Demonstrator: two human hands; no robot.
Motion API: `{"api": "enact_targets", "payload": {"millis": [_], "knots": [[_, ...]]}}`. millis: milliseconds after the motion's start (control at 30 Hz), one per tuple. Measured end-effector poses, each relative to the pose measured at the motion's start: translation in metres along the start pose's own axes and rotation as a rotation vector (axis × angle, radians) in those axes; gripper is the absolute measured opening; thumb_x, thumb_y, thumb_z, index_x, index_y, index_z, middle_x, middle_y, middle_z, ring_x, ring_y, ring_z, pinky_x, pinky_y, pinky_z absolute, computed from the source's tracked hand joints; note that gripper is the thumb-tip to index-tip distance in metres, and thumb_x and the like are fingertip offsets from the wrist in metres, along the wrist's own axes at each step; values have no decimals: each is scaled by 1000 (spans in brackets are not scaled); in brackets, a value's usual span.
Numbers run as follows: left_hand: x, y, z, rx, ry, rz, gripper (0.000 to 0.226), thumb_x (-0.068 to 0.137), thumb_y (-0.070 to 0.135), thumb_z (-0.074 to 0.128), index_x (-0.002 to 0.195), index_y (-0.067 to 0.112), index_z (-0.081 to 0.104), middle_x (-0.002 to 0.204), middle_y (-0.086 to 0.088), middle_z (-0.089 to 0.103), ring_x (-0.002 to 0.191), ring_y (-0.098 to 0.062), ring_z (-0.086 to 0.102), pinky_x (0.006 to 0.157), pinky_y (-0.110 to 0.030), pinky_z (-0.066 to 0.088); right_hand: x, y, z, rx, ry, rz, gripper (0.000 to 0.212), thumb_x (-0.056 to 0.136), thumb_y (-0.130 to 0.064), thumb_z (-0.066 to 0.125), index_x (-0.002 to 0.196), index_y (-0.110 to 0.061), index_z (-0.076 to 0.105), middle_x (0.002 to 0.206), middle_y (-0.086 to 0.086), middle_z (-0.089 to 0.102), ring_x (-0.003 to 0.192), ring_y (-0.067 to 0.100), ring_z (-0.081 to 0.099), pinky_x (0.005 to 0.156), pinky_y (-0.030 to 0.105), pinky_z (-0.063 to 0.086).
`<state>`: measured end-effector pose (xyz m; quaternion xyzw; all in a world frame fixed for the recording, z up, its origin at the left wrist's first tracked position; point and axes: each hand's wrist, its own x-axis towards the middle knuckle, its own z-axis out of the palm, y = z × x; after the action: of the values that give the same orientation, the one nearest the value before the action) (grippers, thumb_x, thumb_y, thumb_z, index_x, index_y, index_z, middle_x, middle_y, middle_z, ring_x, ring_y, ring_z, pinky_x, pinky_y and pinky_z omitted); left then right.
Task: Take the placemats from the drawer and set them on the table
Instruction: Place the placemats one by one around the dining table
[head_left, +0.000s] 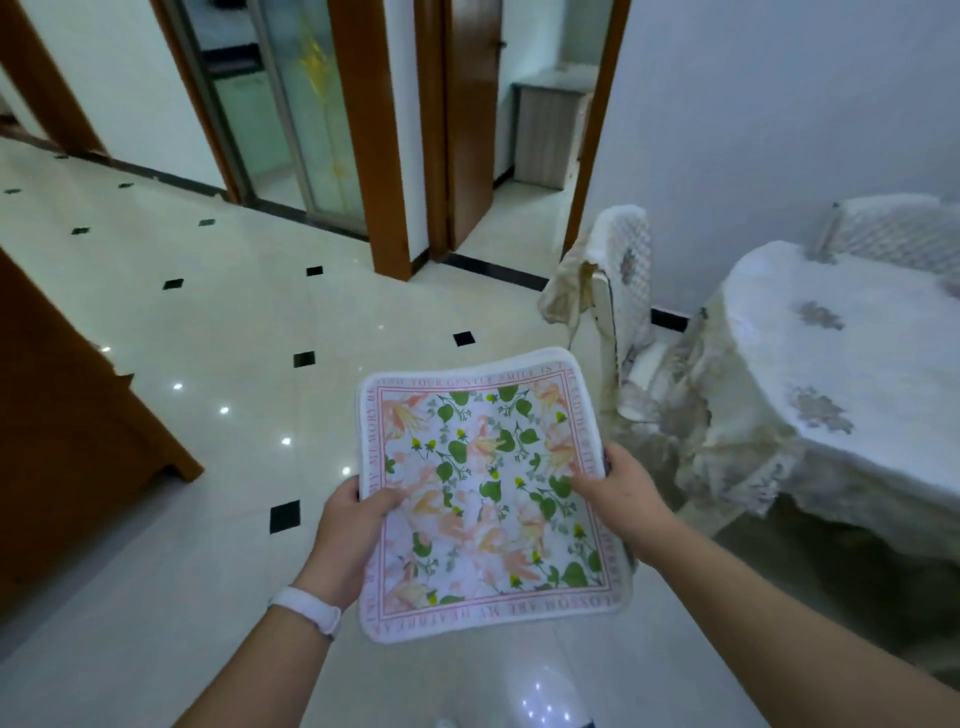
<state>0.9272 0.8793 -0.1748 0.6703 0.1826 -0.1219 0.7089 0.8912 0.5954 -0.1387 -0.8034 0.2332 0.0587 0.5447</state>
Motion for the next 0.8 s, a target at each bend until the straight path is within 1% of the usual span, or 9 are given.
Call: {"api": "enact_targets", "payload": {"millis": [100, 233, 300, 400, 467, 567, 633, 733, 800], "knots": [[37, 17, 19, 45, -92, 31, 16, 88, 6, 64, 102, 9, 69, 97, -16, 75, 87, -37, 72, 82, -55, 57, 9, -10, -10, -10, 118, -9, 29, 87, -20, 67, 113, -24, 57, 97, -9, 68, 82, 11, 69, 62, 26, 54], [60, 31, 63, 80, -244, 29, 15, 89, 5, 63, 103, 9, 69, 94, -14, 75, 82, -35, 73, 76, -48, 59, 9, -7, -41, 22, 241, 27, 29, 87, -20, 67, 114, -24, 56, 100, -6, 68, 82, 11, 69, 58, 24, 51], [68, 34, 86, 111, -302, 26, 17, 88, 6, 64, 104, 9, 69, 95, -16, 75, 82, -36, 73, 76, -50, 59, 8, -3, -57, 59, 279, 57, 27, 89, -18, 66, 114, -24, 56, 102, -3, 69, 84, 14, 70, 60, 27, 54], [77, 36, 119, 144, -361, 10, 15, 87, 6, 65, 102, 8, 68, 94, -18, 74, 81, -37, 72, 75, -51, 59, 10, 9, -76, 103, 324, 95, 30, 90, -17, 66, 116, -28, 55, 103, -3, 69, 88, 18, 72, 71, 38, 60], [80, 38, 139, 169, -397, -2, 13, 88, 6, 64, 101, 7, 67, 94, -19, 74, 81, -38, 72, 75, -52, 60, 13, 19, -87, 124, 365, 127, 30, 90, -17, 65, 116, -28, 56, 104, -4, 69, 89, 19, 71, 74, 40, 60], [88, 41, 168, 218, -431, -12, 14, 90, 9, 63, 104, 7, 66, 95, -18, 74, 81, -37, 72, 74, -51, 60, 27, 34, -104, 122, 413, 163, 32, 88, -16, 65, 118, -26, 59, 104, -4, 70, 89, 18, 71, 79, 43, 60], [95, 45, 187, 246, -436, -4, 14, 90, 9, 62, 103, 6, 66, 95, -18, 74, 81, -36, 72, 72, -48, 60, 42, 40, -115, 145, 417, 182, 32, 88, -17, 64, 119, -24, 59, 103, -3, 70, 88, 18, 71, 78, 43, 60], [110, 52, 218, 265, -422, 9, 11, 91, 8, 61, 101, 7, 65, 92, -18, 74, 78, -35, 72, 63, -42, 59, 72, 46, -134, 182, 403, 192, 26, 90, -17, 64, 114, -24, 56, 99, -3, 68, 85, 18, 70, 72, 37, 59], [124, 56, 242, 263, -411, 5, 12, 92, 9, 60, 102, 7, 65, 92, -18, 74, 79, -36, 73, 63, -42, 59, 94, 48, -151, 194, 385, 188, 23, 91, -17, 63, 112, -24, 55, 99, -2, 68, 84, 17, 70, 67, 33, 57]]}}
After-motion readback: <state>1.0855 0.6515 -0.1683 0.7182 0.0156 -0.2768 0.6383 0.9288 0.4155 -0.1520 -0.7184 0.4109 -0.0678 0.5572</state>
